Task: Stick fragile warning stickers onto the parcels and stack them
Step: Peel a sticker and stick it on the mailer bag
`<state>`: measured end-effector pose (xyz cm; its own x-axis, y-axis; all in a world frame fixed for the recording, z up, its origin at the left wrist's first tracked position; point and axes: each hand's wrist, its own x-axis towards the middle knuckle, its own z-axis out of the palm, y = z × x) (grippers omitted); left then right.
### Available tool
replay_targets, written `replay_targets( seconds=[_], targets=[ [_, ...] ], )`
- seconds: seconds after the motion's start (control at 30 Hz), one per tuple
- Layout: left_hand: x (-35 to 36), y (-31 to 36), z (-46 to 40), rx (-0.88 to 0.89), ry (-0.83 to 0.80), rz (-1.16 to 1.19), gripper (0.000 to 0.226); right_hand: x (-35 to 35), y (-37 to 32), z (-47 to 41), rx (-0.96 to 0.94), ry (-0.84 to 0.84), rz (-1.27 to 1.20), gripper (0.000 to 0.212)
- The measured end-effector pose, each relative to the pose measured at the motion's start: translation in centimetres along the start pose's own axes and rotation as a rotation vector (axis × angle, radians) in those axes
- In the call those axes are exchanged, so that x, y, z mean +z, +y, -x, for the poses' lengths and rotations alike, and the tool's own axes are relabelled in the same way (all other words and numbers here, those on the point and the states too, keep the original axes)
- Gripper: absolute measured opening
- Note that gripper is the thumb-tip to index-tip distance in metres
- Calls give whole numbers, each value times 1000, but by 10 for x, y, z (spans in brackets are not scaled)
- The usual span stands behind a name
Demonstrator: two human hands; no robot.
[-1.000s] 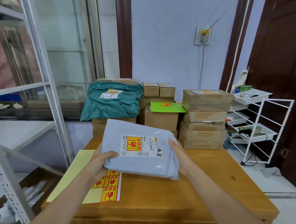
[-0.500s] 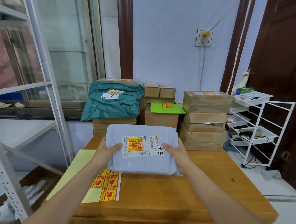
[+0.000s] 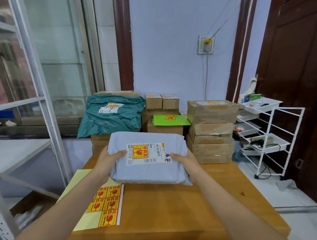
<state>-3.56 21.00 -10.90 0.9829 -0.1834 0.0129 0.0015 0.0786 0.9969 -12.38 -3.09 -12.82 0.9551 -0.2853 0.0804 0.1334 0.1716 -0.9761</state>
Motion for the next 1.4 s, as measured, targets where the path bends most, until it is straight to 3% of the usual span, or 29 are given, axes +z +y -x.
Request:
replay_targets(
  seconds=[0.2,0.4,0.53,0.63,0.8,0.9,1.03,1.2,1.4],
  targets=[
    [5,11,-3,-6,97,18,45,-2,-11,-4,-5,7,-26,35],
    [2,26,-4,17,100,94,31,2,-26,-9,-48,51,-28,53],
    [3,44,-9,81,134,119,17,11,-39,-16,-78,72,-71,42],
    [0,59,-14,119,154,134,22,24,-53,-20,-130,51,-125,36],
    [-13,83,-27,180,169,143,12,48,-70,-38,-212,55,-95,38],
    [-22,95,-36,192,144,139,12,57,-79,-51,-211,59,-51,34],
    [-37,113,-51,155,82,166,28,72,-100,-72,-180,10,-4,22],
    [-53,133,-73,68,31,66,43,94,-123,-102,-181,-113,35,39],
    [-68,147,-101,55,2,115,23,118,-125,-136,-157,-140,42,39]
  ],
)
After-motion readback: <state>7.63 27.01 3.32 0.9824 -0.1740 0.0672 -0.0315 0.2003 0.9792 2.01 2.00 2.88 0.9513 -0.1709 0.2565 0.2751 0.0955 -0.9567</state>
